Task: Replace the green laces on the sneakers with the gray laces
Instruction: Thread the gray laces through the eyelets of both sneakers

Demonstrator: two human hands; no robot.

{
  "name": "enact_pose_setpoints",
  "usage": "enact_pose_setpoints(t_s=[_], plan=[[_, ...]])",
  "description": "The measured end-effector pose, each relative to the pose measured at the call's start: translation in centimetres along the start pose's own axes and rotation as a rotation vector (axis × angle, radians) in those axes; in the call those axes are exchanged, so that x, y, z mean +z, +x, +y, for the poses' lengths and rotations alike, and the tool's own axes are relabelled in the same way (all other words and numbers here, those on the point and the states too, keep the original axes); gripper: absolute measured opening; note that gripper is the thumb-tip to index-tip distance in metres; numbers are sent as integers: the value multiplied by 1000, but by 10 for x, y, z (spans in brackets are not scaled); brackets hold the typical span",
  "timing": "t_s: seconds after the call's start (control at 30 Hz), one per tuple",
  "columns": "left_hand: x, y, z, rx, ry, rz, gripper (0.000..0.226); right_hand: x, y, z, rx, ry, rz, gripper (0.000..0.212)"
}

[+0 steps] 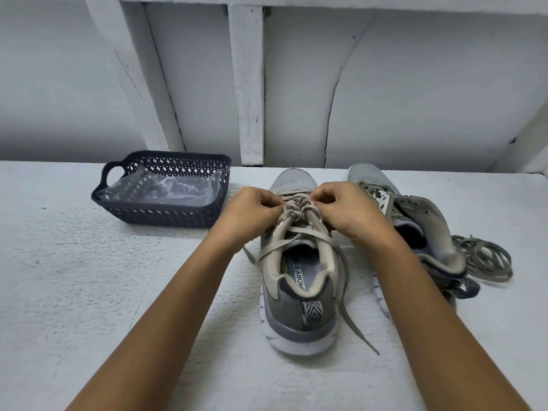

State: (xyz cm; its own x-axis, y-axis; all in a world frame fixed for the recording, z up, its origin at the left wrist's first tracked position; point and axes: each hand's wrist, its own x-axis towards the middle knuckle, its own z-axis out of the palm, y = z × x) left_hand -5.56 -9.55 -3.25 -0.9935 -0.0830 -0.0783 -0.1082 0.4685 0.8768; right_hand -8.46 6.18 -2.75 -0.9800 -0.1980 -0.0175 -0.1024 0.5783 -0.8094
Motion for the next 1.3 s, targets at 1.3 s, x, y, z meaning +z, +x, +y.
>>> enact_pose_setpoints(t_s=[1.3], plan=[[9,15,-6,127,176,213,20,5,16,-1,-44,-255,159,17]])
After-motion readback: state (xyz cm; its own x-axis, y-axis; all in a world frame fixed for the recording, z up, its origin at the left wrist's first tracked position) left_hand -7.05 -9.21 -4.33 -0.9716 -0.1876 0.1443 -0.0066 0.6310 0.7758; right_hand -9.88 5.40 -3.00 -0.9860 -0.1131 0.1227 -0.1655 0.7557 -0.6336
